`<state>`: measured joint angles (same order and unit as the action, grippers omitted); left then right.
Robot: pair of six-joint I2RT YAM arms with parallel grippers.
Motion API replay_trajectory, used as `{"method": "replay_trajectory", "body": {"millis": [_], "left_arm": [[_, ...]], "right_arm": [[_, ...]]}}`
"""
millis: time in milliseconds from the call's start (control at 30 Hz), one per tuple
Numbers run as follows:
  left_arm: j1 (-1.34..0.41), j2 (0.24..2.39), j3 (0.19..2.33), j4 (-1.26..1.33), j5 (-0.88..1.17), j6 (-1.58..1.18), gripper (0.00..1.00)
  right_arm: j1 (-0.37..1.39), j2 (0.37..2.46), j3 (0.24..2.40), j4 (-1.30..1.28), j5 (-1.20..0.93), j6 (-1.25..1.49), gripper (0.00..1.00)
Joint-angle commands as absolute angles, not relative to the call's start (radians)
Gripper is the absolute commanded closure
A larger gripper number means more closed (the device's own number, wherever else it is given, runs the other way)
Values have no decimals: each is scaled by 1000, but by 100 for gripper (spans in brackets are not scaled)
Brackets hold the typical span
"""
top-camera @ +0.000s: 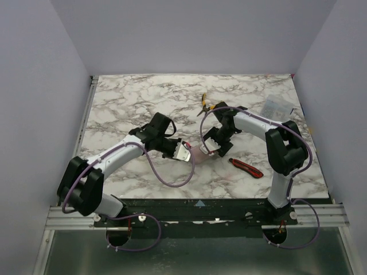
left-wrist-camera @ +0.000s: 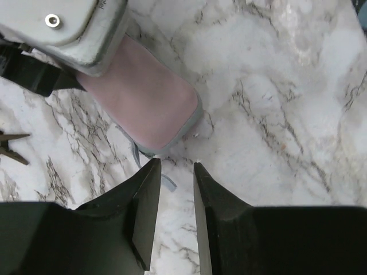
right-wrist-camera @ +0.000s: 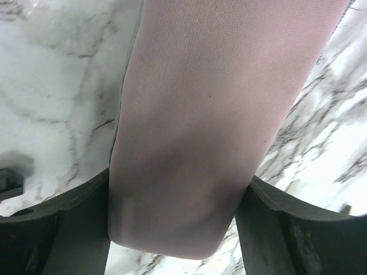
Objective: Open the umbrella
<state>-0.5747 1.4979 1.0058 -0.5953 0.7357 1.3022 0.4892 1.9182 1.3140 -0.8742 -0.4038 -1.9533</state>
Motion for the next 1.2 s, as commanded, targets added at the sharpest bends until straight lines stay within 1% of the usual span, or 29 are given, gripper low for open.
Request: {"method": "replay_trajectory", "body": {"millis": [0, 133, 233, 300, 433, 633, 867, 1033, 1167], "left_arm": [[-609, 1314, 807, -257, 811, 889, 69], [-678, 1237, 667, 42, 773, 614, 69], [-742, 1253, 635, 149, 717, 445, 69], [-774, 1269, 569, 280, 663, 377, 69], [-811, 1341, 476, 428, 584, 381, 69], [-812, 1395, 429, 477, 561, 470, 70], [-807, 1525, 478, 576, 489, 426, 71], [-774, 1568, 502, 601, 482, 453, 71], [-750, 1586, 526, 609, 485, 469, 68]], "right_arm": [[444, 1977, 1234, -1059, -282, -2004, 57], [436, 1956, 1201, -1062, -265, -2027, 57], [431, 1934, 1163, -1055, -261, -2047, 57], [428, 1911, 1128, -1032, -259, -2069, 57], [428, 1876, 1086, -998, -280, -2100, 57], [429, 1854, 1061, -963, -287, -2137, 57], [435, 1839, 1049, -961, -302, -2171, 56], [437, 1839, 1058, -969, -310, -2188, 56], [437, 1837, 1068, -977, -323, -2200, 56]]}}
